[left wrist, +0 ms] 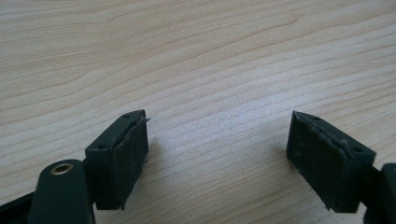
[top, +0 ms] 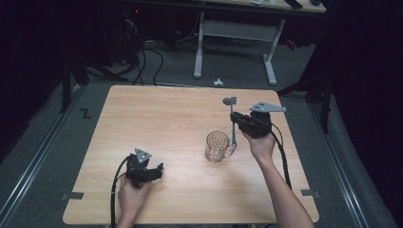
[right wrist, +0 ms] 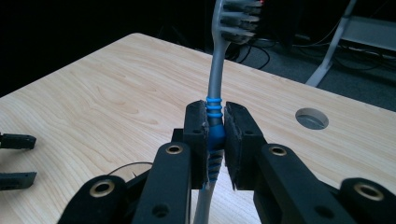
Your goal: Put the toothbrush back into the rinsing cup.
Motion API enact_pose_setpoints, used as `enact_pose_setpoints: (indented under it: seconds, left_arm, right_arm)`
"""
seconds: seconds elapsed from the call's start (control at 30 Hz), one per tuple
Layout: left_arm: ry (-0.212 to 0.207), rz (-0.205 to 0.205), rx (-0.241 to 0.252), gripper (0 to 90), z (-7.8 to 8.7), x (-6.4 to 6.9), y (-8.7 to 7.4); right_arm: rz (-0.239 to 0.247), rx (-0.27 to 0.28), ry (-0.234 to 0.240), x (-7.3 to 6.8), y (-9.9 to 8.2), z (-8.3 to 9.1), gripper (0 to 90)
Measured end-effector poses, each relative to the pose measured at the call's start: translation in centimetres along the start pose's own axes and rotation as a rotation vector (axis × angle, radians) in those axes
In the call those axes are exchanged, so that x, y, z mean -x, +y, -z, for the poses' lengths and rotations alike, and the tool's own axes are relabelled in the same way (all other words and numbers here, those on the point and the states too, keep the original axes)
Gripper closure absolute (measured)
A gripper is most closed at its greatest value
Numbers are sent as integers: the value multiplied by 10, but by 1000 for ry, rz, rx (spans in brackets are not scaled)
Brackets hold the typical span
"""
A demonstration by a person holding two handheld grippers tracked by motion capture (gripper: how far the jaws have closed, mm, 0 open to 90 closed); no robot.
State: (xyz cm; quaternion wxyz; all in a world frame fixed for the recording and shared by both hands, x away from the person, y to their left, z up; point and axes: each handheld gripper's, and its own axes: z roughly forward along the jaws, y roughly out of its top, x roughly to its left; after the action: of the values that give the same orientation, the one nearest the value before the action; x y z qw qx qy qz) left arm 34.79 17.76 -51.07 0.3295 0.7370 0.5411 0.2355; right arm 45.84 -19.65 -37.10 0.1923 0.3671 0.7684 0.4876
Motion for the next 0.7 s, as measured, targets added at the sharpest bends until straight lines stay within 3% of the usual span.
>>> enact_pose_setpoints:
  seconds: [0.7]
  left_arm:
    - [0,0,0,213,0,0,0]
  right_arm:
    - [-4,-9,6,-1,-8,15,799]
